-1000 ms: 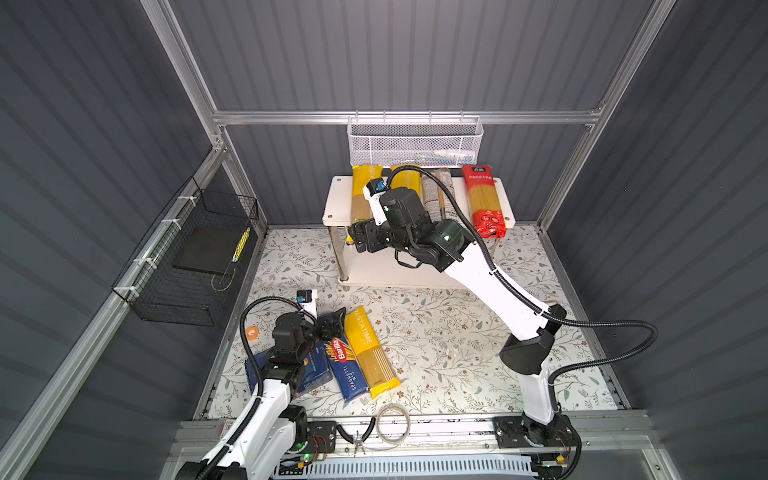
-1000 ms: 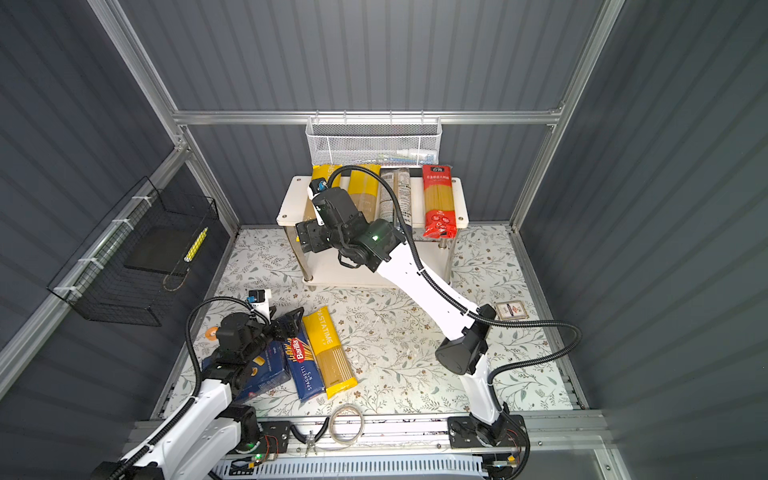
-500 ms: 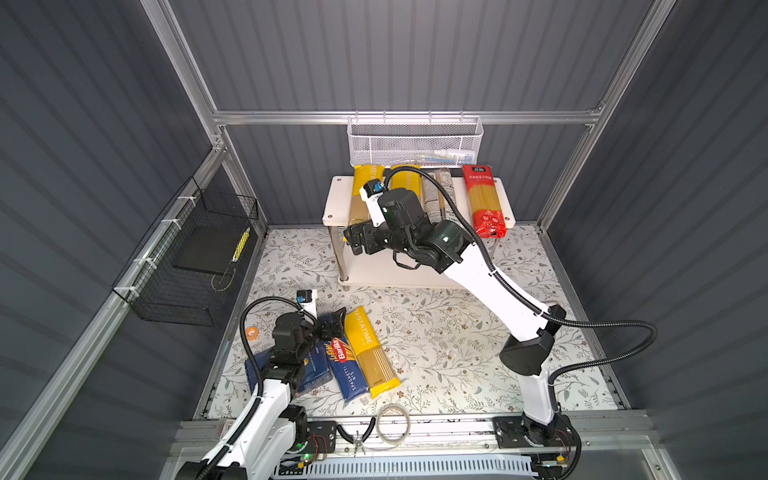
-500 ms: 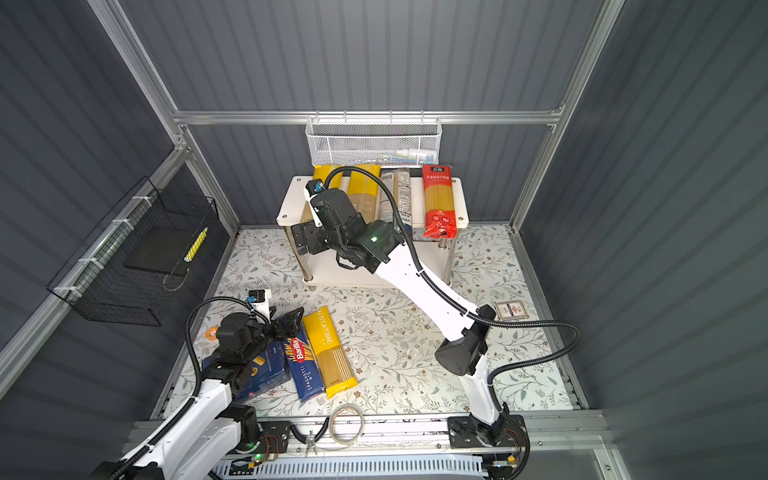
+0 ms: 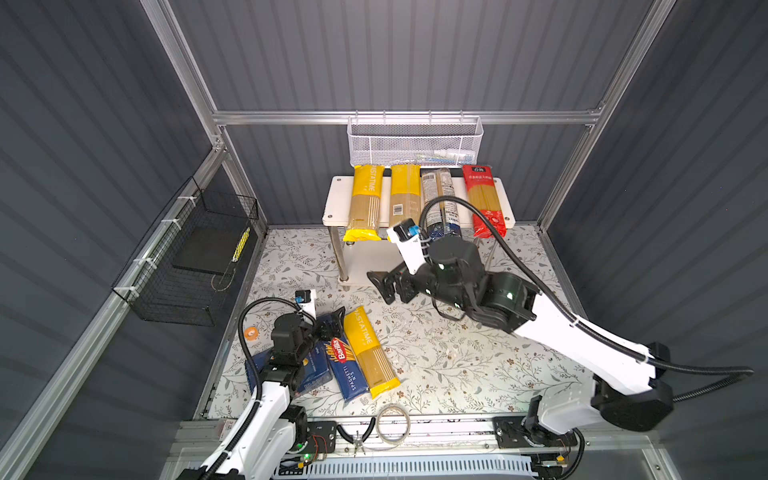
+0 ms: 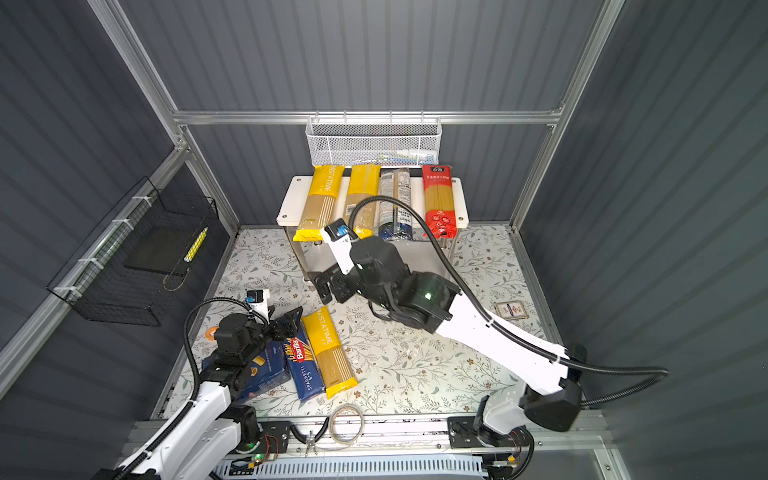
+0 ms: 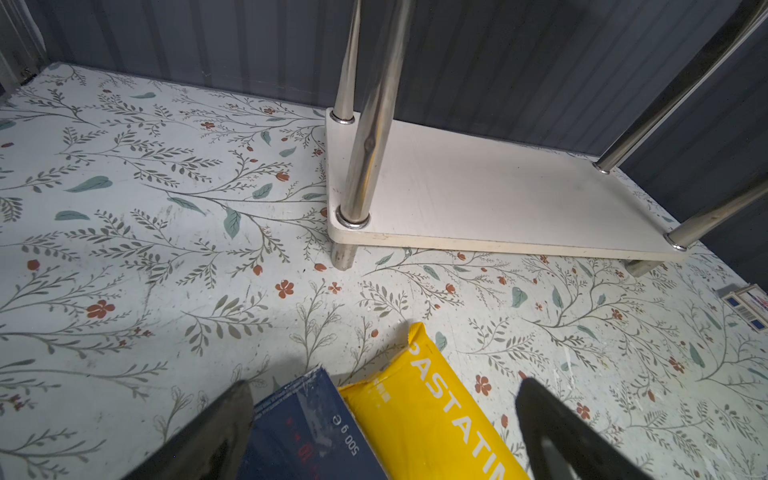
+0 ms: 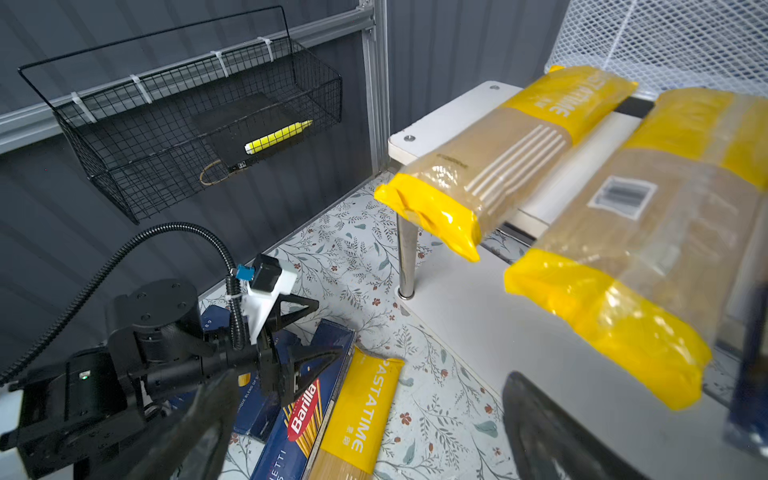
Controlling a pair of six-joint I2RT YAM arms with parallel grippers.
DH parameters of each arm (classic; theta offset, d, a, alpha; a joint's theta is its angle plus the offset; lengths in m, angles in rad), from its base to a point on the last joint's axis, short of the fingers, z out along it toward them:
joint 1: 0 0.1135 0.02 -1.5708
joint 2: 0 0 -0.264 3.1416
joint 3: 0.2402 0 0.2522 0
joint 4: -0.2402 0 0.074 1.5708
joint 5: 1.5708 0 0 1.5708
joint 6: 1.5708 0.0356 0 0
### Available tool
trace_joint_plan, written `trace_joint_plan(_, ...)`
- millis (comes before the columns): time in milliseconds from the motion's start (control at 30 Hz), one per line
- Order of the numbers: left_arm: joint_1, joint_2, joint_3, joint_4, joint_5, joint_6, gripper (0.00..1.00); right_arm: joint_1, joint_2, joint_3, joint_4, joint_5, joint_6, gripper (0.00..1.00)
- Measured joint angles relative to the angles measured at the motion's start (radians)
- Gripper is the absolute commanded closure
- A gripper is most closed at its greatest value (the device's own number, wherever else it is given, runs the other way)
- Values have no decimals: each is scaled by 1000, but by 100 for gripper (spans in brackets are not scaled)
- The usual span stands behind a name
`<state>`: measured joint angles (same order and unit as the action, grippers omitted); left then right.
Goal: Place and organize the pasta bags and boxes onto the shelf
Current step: 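Withdraw the right gripper and move it over the PASTATIME bag on the table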
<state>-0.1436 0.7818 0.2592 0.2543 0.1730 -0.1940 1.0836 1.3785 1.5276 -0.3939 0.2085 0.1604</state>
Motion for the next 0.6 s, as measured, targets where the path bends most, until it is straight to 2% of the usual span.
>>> trace_joint_plan(133, 0, 1, 0, 0, -2, 0, 0, 76, -91, -237, 50, 24, 31, 1)
trace_joint_plan(333, 0, 4, 0, 0, -1, 0, 0, 248, -117, -431, 69, 123, 83, 1)
trace_joint_plan(500, 0, 4, 0, 0, -1, 0, 0, 271, -148, -552, 146, 156, 154, 1)
trace_joint_plan(600, 0, 3, 0, 0, -1, 0, 0, 269, -122, -568, 158, 172, 177, 1)
